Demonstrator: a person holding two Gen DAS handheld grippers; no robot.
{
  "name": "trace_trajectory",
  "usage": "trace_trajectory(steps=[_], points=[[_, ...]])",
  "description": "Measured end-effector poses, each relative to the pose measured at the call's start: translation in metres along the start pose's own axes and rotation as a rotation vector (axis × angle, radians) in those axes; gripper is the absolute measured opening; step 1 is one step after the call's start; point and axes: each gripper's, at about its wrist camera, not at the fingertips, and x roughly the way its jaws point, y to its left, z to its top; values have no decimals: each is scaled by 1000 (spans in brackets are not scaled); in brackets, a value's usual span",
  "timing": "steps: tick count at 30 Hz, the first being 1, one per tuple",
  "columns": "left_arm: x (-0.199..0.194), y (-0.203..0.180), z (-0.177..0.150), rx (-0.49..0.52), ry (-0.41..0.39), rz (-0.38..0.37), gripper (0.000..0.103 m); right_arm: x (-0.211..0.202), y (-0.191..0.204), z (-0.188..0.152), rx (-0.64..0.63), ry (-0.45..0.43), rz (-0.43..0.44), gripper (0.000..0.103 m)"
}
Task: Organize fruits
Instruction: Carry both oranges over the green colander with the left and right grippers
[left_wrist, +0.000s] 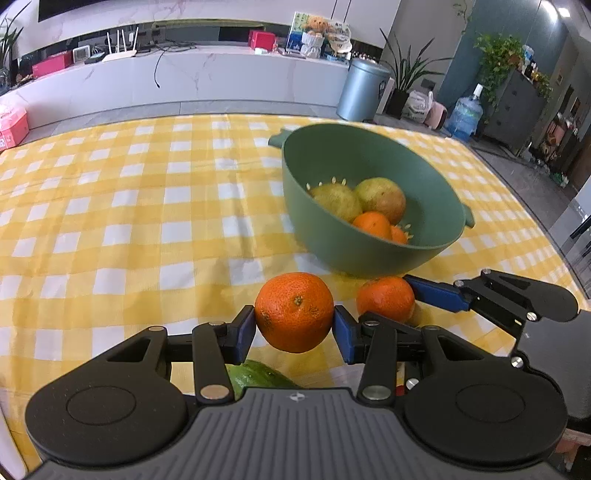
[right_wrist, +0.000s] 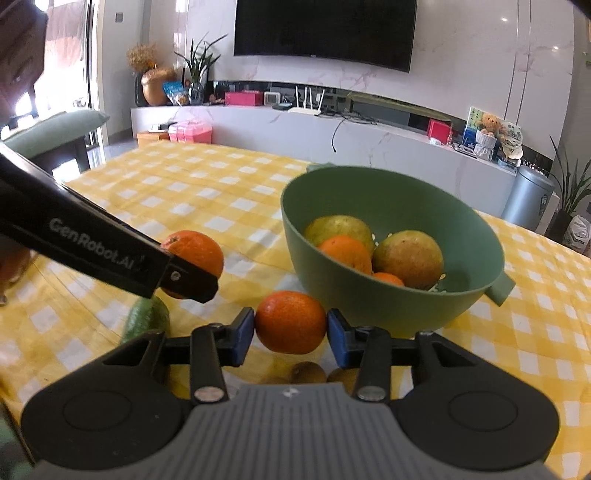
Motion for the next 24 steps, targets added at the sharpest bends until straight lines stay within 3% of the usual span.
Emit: trace_trajectory(steps=[15,24], points=[[-32,-43,24,83,-116,-12,50,-59,-18,20,13,-148,-21,40],[-16,-66,55,139,-109,-73,50,-64,-59,36,42,-145,-67,40]])
